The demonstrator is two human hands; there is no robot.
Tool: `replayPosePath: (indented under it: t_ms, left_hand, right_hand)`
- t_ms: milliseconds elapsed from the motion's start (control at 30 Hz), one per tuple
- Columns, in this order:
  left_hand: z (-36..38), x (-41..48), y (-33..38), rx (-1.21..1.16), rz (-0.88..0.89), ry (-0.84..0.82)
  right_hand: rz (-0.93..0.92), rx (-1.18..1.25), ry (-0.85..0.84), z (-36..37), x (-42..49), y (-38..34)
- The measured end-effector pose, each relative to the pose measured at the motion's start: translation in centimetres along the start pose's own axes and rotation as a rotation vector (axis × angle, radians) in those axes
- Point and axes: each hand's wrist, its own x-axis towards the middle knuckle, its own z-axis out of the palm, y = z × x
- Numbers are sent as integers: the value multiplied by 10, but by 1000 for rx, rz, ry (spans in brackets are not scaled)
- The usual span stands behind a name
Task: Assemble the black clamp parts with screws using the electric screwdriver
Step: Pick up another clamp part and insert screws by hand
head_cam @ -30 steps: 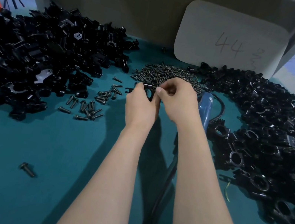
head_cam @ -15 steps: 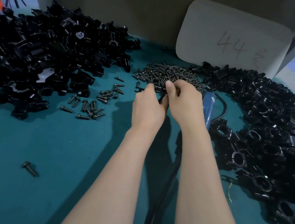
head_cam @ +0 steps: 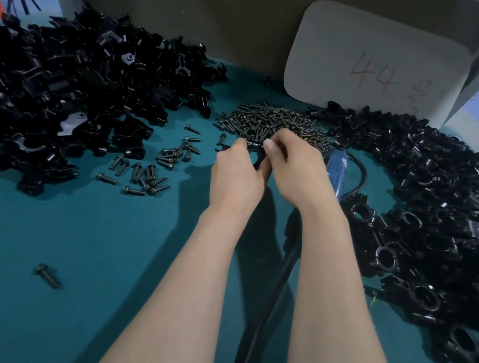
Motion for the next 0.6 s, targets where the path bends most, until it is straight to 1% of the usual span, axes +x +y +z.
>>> replayPosePath:
  t_ms: [167,267,367,467,600]
  left_hand:
    - [1,0,-1,26,-4,-51]
    - [1,1,-3,-29,-56,-63]
    - [0,1,-3,-101,-96,-72]
    - [0,1,-3,-94,-81,-79]
    - [0,2,-4,-55,-92,-63]
  right_hand:
    - [51,-39,44,1,2,5]
    - [117,74,89,4,3,6]
    - [122,161,52,3,4,4]
    - [126,152,44,2,4,4]
    - [96,58,43,8,2,2]
